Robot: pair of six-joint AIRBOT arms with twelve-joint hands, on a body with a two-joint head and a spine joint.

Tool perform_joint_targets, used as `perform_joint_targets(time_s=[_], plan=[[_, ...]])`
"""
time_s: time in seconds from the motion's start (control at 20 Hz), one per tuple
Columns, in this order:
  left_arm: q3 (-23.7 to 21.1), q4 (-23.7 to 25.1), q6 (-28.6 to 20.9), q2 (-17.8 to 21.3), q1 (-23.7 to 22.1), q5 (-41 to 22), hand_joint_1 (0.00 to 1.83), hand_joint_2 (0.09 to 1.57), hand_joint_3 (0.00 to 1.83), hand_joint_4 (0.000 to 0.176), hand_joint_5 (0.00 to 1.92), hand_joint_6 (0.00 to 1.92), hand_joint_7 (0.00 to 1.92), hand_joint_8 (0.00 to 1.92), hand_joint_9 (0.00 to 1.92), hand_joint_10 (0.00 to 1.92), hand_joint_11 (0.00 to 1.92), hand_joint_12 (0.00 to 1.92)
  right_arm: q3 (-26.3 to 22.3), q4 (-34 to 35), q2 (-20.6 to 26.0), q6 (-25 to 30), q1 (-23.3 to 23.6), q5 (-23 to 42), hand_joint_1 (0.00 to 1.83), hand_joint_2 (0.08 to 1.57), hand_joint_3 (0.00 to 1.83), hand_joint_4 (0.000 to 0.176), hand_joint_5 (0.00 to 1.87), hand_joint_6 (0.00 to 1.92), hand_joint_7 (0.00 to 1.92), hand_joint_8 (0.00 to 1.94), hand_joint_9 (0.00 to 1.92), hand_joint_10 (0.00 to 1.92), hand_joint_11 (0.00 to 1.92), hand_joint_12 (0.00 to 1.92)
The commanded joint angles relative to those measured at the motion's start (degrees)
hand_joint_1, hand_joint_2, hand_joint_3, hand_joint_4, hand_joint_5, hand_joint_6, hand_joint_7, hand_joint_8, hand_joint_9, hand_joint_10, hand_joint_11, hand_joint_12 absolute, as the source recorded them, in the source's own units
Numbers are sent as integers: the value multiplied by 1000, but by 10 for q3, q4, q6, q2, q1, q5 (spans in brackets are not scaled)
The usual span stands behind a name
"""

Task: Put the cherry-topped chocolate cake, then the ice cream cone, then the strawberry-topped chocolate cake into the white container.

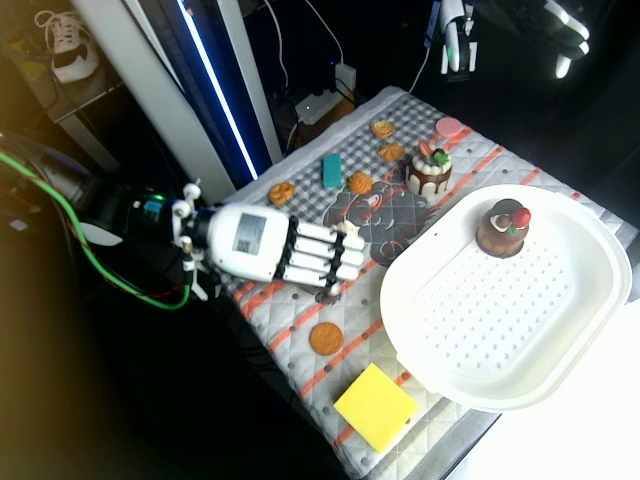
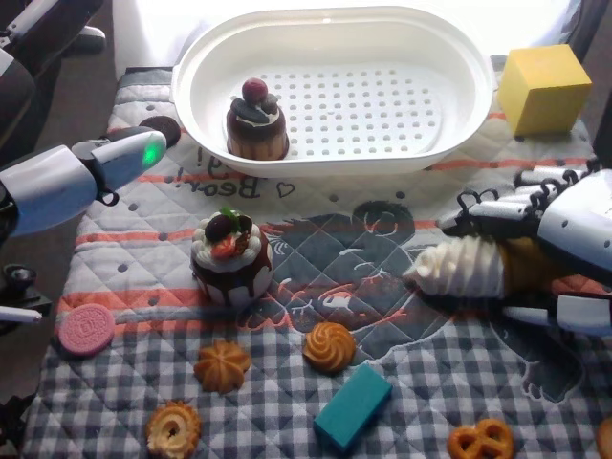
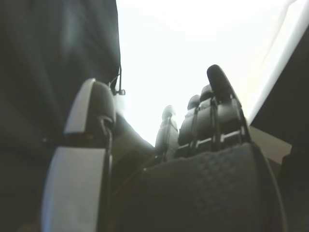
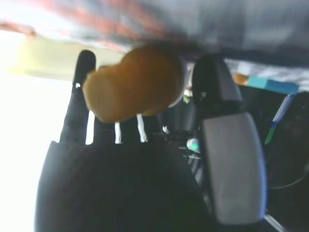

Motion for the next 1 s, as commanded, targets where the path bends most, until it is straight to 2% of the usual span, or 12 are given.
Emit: perform_joint_targets(time_s=[0.0,0.2,0.4,0.45,0.5,0.55,0.6,0.65,0.75,0.8,0.9,0.95], plan=[[1,4,-3,6,-1,-72,947,1155,0,132,94,2,8,0,48,2,0,869,0,-9,0,-2,5,52,1222,1222,0,0,696,1239,861,1359,811,1425,705,1803],[-2,-2,-3,6,9,-79,1005,1174,2,135,106,0,40,5,24,14,0,421,-18,-15,32,-2,11,114,1207,1241,3,0,664,1255,852,1466,814,1582,703,1910],[-4,-3,-3,8,12,-79,954,1186,0,124,78,0,54,0,41,11,0,530,-29,-19,65,-2,31,165,1207,1245,3,0,705,1174,807,1565,825,1769,815,1921],[-5,-3,-3,8,15,-80,939,1179,0,124,90,3,61,1,51,11,0,579,-26,-19,67,-3,41,168,1197,1264,5,0,680,1175,770,1644,1014,1891,1101,1921],[-6,-3,-3,8,17,-82,925,1164,0,122,97,3,92,4,82,15,0,700,-21,-19,67,-5,55,168,1132,1192,0,0,828,1188,911,1692,1067,1892,1135,1921],[-6,-3,-3,8,19,-83,919,1166,0,108,93,1,94,2,85,11,0,773,-18,-19,66,-7,61,168,1196,1213,0,0,776,1256,816,1428,865,1784,909,1921],[-8,-3,-3,8,21,-85,919,1166,0,108,93,1,94,2,85,11,0,773,-12,-16,62,-17,77,164,1196,1213,0,0,776,1256,816,1428,865,1784,909,1921],[-8,-3,-3,8,21,-85,962,1169,0,92,96,2,88,1,81,8,0,789,-10,-15,61,-20,80,163,1193,1204,0,0,823,1111,816,1404,690,1381,584,1808],[-9,-3,-3,8,25,-85,978,1175,2,66,76,0,77,2,68,2,0,792,5,-10,49,-37,112,143,1227,1200,0,0,829,978,838,1469,746,1411,602,1838],[-9,-4,-3,7,26,-84,968,1177,2,60,77,1,64,3,55,5,0,715,16,-10,40,-46,132,124,1197,1207,0,0,774,1151,858,1349,778,1169,585,1640],[-8,-4,-3,1,28,-83,991,1174,0,68,94,3,56,0,49,3,0,700,42,-10,17,-73,185,57,1213,1206,0,0,800,1067,845,1422,866,1311,720,1774],[-7,-4,-3,-1,28,-83,999,1182,1,92,99,1,45,2,62,6,0,793,61,-10,-1,-89,215,18,1213,1223,1,0,823,1022,761,1560,751,1454,622,1903]])
